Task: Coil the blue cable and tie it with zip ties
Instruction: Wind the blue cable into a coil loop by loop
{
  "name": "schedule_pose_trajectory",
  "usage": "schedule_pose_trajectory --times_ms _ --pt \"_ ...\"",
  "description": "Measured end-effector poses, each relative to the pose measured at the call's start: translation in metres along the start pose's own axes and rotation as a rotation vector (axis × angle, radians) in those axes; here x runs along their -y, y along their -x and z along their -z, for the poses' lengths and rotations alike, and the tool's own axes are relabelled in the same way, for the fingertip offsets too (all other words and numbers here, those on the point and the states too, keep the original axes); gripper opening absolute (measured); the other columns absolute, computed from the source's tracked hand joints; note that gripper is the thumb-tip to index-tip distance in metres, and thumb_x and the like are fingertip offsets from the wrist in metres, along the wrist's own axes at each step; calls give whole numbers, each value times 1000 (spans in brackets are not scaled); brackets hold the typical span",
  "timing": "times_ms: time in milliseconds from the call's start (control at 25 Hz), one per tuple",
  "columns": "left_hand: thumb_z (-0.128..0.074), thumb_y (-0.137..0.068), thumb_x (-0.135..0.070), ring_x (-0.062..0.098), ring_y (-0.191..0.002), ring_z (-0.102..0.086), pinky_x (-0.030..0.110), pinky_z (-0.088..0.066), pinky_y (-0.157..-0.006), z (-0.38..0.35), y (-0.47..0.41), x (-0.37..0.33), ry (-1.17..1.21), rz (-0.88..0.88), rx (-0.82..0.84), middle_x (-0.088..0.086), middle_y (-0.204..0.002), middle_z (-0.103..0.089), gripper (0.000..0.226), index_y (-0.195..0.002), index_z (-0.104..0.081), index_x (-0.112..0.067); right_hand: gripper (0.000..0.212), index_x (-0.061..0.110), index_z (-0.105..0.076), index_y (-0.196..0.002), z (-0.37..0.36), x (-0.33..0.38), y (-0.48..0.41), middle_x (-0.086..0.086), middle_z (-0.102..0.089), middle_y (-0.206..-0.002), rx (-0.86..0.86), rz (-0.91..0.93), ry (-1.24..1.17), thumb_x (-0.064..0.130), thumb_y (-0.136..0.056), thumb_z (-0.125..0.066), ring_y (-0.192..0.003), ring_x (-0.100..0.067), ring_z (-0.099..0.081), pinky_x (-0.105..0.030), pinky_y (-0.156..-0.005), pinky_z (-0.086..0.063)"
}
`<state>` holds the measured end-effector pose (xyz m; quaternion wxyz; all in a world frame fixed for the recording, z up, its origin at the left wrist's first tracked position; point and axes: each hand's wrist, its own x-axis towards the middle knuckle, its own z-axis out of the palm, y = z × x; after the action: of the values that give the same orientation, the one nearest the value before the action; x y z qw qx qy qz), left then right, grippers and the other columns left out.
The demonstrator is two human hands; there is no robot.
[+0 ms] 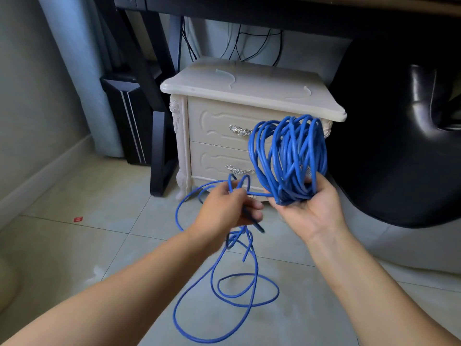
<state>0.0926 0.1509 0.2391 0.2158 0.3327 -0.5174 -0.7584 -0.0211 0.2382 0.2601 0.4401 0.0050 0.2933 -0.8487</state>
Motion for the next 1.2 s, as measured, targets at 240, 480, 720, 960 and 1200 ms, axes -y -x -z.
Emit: schedule_pose_trajectory --times_ms 240,480,720,960,1200 --pt "-51 -98 -10 8 -38 -42 23 -52 -48 50 -8 -33 39 155 16 0 -58 -52 14 -87 -59 -6 24 13 -54 -72 3 30 3 -4 -61 -69 -86 105 159 -1 -85 -40 -55 -20 -65 -30 -51 -54" --pt "-55 -77 -10 14 -71 -68 33 -61 -61 67 -8 -41 429 319 190 7 -84 -69 16 -85 -66 -3 20 15 -45 -65 7 20 -4 -5 -44 -58 -189 213 613 -3 -74 -50 -60 -25 -47 -33 -59 -39" --pt "-53 -87 4 22 -102 -69 37 -55 -95 63 -10 -34 353 53 286 9 -114 -70 28 -107 -70 -5 23 17 -53 -75 6 7 6 4 -48 -56 -133 386 1095 -6 -73 -55 -47 -13 -49 -27 -52 -39" --pt "-76 -76 -19 7 -110 -64 24 -46 -96 58 -1 -30 -224 -295 287 -14 -117 -70 51 -124 -64 -33 30 22 -60 -85 5 -1 7 1 -56 -59 -88 324 1309 21 -55 -56 -62 -24 -58 -35 -62 -48" --pt "-82 -77 -21 7 -98 -69 22 -54 -83 55 5 -28 -518 -295 298 -14 -100 -73 61 -127 -59 -46 29 30 -61 -86 6 -4 10 5 -56 -62 58 202 1400 20 -59 -57 -63 -21 -59 -33 -63 -48"
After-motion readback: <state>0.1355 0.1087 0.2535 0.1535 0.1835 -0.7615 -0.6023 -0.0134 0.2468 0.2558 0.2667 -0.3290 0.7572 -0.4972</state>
